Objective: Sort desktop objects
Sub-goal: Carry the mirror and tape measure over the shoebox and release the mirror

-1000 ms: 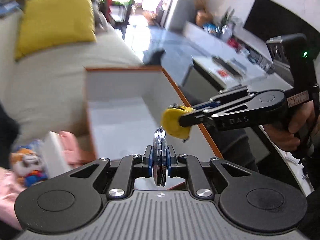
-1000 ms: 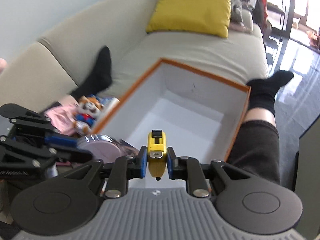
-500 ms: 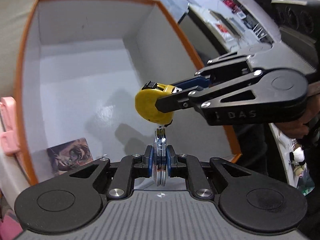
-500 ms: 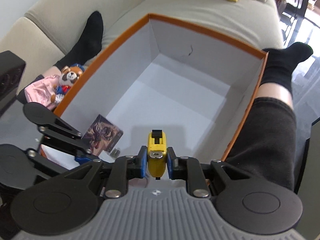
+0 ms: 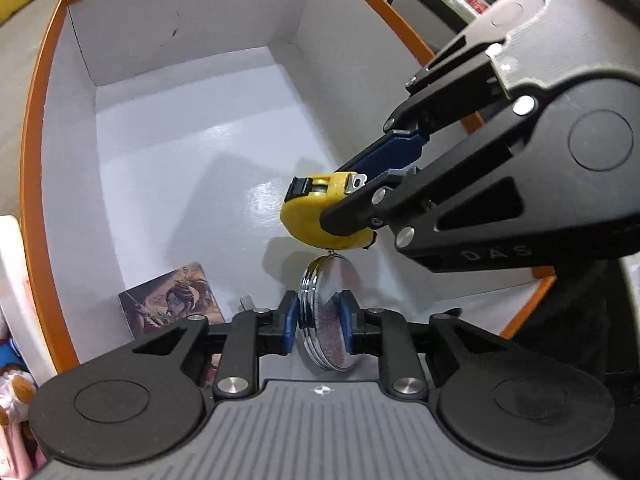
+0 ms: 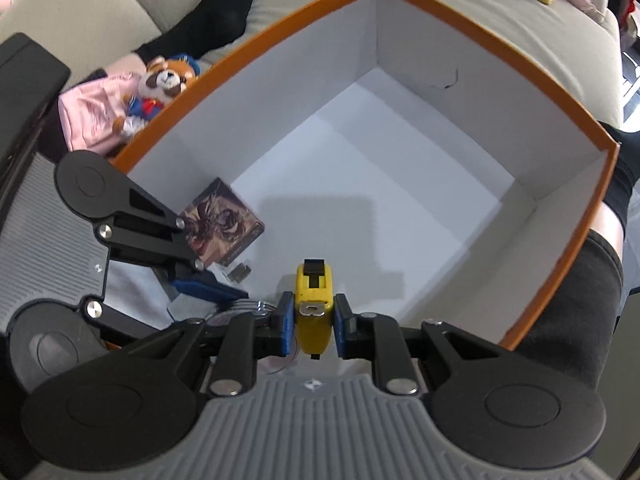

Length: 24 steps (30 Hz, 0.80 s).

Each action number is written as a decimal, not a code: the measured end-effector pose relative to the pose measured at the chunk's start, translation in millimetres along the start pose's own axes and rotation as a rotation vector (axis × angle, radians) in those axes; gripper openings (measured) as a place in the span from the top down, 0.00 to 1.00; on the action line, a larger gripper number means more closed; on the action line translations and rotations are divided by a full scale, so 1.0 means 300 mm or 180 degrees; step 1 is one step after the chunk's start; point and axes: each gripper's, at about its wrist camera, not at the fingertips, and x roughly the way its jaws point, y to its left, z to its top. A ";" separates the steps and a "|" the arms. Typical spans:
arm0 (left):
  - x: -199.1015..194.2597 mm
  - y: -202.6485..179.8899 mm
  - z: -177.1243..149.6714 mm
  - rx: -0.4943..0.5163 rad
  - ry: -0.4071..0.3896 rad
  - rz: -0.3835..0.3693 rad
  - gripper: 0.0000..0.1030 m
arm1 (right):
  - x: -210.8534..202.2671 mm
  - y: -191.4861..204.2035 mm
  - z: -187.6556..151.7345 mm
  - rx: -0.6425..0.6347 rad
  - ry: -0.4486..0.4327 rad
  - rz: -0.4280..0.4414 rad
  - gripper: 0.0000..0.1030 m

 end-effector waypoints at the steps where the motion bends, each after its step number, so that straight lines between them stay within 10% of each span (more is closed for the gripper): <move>1: 0.005 -0.009 -0.002 0.0030 -0.0010 0.0014 0.75 | 0.006 -0.003 0.001 0.0005 0.0028 -0.0001 0.80; 11: 0.034 -0.075 0.009 0.0413 -0.0107 0.0398 0.69 | 0.063 0.000 0.021 -0.0125 0.0289 -0.0003 0.80; 24: -0.247 0.075 -0.122 -0.0027 -0.0775 0.0295 0.66 | 0.046 0.015 0.028 -0.0234 0.0296 -0.0141 0.80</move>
